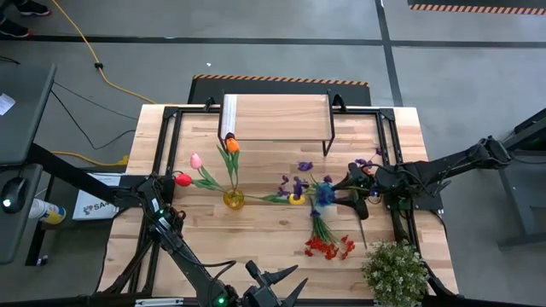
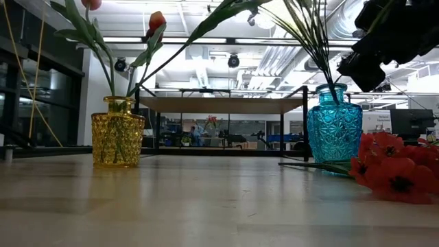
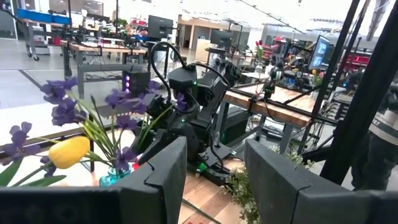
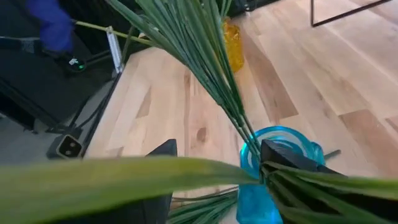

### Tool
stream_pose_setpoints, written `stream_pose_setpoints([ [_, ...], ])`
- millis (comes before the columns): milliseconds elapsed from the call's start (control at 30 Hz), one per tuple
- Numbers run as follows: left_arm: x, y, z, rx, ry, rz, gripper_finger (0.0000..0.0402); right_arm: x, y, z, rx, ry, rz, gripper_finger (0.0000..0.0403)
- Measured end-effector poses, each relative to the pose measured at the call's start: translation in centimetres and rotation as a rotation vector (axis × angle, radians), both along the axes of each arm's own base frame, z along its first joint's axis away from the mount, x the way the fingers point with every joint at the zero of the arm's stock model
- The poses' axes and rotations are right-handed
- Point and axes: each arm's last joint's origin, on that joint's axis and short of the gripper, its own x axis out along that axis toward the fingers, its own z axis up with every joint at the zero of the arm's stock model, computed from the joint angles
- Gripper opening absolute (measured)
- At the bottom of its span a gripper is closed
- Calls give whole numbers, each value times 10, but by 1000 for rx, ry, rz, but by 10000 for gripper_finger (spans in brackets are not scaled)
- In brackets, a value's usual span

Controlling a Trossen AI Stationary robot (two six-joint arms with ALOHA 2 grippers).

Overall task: Pick and place flowers into a vace then onto a shelf
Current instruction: Put the purple flowers into the blue vase

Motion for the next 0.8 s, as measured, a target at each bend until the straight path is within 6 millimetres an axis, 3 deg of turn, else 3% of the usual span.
stream_pose_setpoints([
  [800, 0, 0, 0, -1, 0, 1, 195, -3, 0, -1, 12, 27, 31, 226],
])
